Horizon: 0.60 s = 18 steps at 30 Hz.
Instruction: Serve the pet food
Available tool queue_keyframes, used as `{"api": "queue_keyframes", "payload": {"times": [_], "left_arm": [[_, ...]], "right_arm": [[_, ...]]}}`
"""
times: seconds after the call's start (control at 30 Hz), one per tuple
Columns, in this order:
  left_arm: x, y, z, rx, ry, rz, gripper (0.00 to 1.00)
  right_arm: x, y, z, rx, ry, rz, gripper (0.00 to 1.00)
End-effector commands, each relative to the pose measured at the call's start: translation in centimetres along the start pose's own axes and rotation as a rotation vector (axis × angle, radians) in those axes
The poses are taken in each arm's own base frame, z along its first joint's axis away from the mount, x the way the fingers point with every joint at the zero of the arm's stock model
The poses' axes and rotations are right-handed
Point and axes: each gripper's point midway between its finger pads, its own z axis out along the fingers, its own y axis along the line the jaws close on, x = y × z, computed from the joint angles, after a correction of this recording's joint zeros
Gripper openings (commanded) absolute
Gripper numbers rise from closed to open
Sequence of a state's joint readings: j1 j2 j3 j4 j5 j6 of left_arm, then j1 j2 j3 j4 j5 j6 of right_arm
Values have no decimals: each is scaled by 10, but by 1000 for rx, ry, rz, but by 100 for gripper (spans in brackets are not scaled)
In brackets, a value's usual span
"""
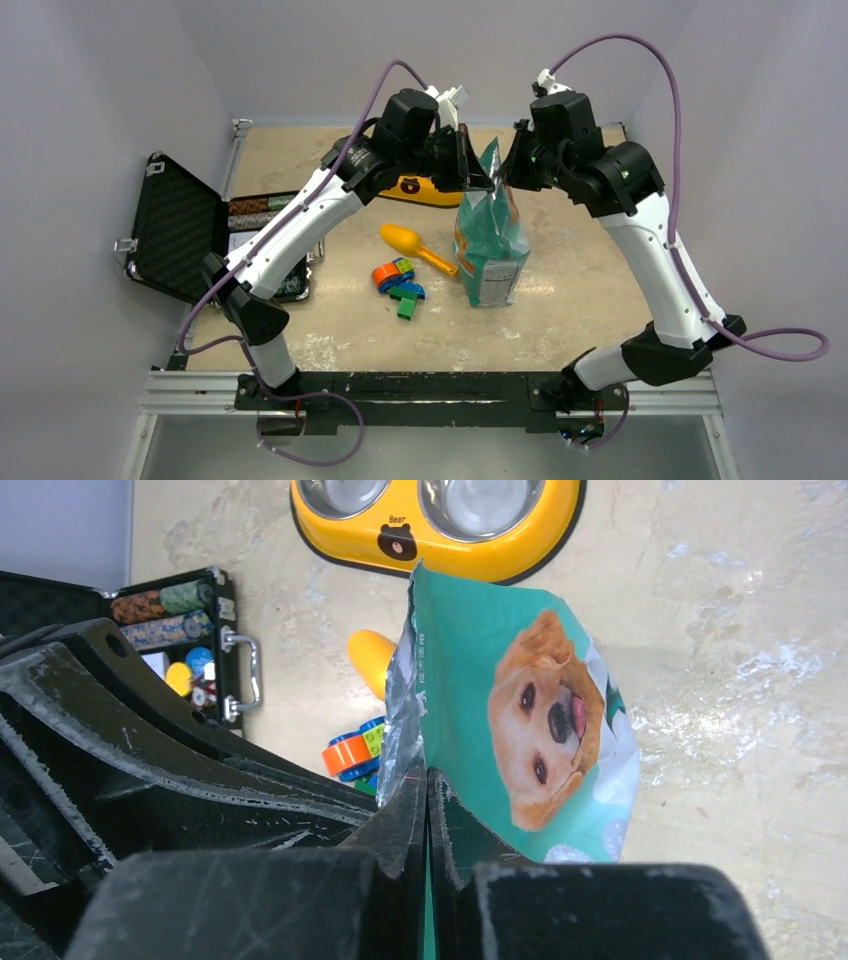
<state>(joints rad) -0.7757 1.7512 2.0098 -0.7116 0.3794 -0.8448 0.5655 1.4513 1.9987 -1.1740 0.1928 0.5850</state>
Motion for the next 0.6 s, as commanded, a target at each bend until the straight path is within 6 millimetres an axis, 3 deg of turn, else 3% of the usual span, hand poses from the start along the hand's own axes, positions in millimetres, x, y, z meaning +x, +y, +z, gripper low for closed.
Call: {"api": "queue_keyframes", "payload": {"times": [0.0, 0.23, 0.33, 0.57], "left_arm": [[2, 21, -16, -148, -16, 19, 0], [-3, 19, -20, -152, -30, 44, 0], [-3, 13, -21, -126, -33, 54, 0], [-9, 3, -18, -90, -42, 41, 0]], "right_arm": [[14, -33, -10, 159, 2, -42, 0], [10, -42, -7, 220, 0, -79, 0], [7, -32, -8, 164, -9, -95, 0], [23, -25, 6, 135, 73, -116, 0]]}}
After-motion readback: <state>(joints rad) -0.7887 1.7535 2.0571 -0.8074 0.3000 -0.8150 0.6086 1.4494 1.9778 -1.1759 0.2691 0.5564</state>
